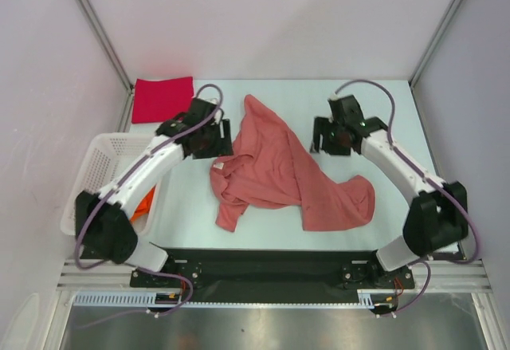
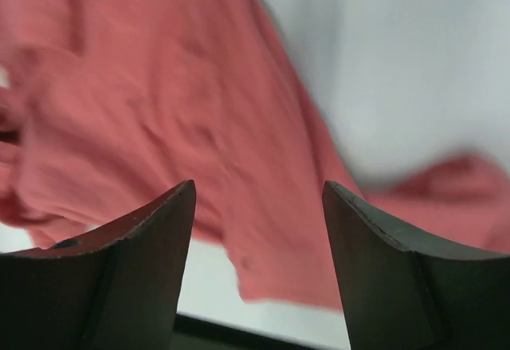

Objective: Fold and stack the t-shirts
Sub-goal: Flatten the tshirt out

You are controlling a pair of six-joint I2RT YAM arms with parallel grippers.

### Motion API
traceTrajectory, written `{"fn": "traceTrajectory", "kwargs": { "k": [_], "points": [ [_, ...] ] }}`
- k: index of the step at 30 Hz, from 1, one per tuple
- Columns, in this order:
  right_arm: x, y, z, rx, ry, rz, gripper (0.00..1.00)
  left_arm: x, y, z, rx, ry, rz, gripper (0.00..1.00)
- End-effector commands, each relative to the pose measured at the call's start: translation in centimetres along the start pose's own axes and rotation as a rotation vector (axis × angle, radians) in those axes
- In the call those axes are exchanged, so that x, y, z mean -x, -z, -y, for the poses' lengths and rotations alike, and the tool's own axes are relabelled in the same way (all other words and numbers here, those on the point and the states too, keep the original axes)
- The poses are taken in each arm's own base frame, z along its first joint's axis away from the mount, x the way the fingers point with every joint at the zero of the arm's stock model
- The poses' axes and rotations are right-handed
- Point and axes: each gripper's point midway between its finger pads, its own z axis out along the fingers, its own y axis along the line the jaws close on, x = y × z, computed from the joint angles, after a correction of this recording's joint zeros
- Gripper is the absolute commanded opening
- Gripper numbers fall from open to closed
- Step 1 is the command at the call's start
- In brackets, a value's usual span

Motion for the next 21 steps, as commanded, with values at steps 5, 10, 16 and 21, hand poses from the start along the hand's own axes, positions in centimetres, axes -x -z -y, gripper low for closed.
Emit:
{"fn": "traceTrajectory", "kwargs": {
  "k": [5,10,16,21],
  "points": [
    [-8.7,3.4,6.3,-0.202,-0.068,-0.153,0.65,4.2,-8.5,2.0,0.131,-0.076,0.029,0.68],
    [-12.1,3.0,7.5,-0.237,-0.109,-0.2,0.54,4.4,-14.7,2.4,0.174,-0.153,-0.072,0.73],
    [-13.1,0.9,6.6,-0.205,-0.091,-0.199,0.49,5.1,-16.9,4.6,0.099,-0.149,-0.103,0.75],
    [-14.0,-1.7,5.5,-0.183,-0.076,-0.234,0.52,4.0,-18.8,5.4,0.061,-0.122,-0.154,0.77]
  ]
}}
